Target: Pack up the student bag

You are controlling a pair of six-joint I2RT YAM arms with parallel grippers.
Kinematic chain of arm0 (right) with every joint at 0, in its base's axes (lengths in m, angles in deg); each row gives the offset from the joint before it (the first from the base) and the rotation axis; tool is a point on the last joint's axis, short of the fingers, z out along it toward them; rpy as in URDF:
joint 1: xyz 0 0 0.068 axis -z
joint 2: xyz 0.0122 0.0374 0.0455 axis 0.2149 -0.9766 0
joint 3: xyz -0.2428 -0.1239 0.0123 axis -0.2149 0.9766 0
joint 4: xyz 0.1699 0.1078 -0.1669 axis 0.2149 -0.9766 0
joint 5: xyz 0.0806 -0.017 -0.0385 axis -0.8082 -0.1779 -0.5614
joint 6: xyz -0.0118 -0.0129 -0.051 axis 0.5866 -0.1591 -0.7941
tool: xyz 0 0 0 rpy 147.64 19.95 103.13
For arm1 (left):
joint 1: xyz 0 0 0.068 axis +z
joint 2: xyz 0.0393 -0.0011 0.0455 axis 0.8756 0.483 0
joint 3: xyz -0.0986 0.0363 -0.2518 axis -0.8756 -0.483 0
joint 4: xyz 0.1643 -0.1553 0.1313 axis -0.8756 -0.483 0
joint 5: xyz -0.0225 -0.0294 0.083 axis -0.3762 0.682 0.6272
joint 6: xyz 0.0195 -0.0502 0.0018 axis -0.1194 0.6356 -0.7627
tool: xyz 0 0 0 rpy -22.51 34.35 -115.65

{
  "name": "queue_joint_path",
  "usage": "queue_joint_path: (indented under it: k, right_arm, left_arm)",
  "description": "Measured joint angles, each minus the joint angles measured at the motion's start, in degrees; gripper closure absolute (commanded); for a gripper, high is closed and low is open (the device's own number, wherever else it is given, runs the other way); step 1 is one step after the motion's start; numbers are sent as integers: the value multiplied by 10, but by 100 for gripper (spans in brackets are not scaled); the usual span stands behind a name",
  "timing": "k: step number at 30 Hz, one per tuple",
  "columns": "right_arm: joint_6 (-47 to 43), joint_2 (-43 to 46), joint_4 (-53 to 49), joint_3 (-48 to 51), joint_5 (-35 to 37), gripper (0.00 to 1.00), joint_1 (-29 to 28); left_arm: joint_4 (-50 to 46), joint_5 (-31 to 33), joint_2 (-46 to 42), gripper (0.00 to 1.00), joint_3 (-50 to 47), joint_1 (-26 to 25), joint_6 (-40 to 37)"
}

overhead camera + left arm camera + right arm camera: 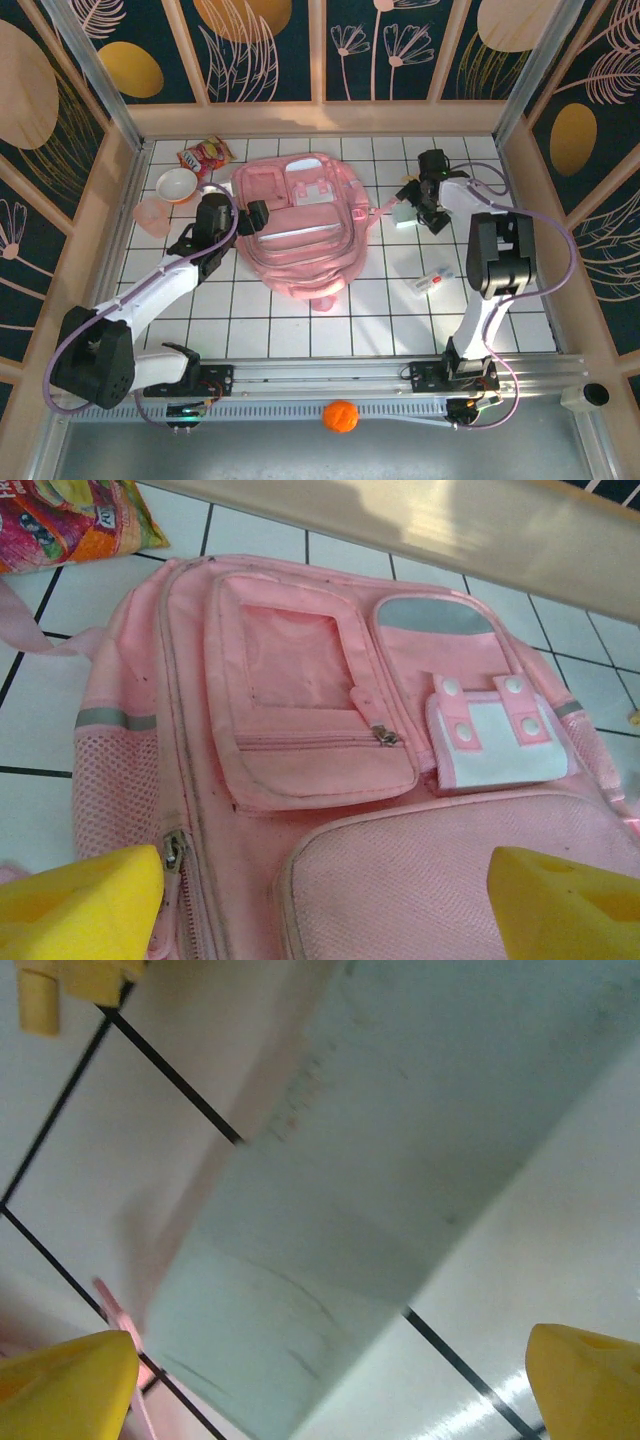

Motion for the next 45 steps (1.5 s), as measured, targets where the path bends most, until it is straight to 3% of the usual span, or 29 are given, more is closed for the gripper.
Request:
queue_joint_path:
  k: [16,20,25,34,45]
  right_arm:
    - [3,-117,-69,-118,-4,5,14]
    - [-11,-118,-91,-119,5,7,19]
    - [-38,-67,-102,-42,25,9,18]
    - [-111,26,-142,16,45,3,33]
    - [-216,-42,-133,-43,38,7,54]
  left_arm:
    - [7,2,3,15,-10,0,-22]
    - [7,5,2,15,-12,0,-28]
    - [8,5,-3,15,-12,0,-33]
    - [10,7,-17,15,-20,0,-35]
    - [10,17,-39,16,-28,0,-37]
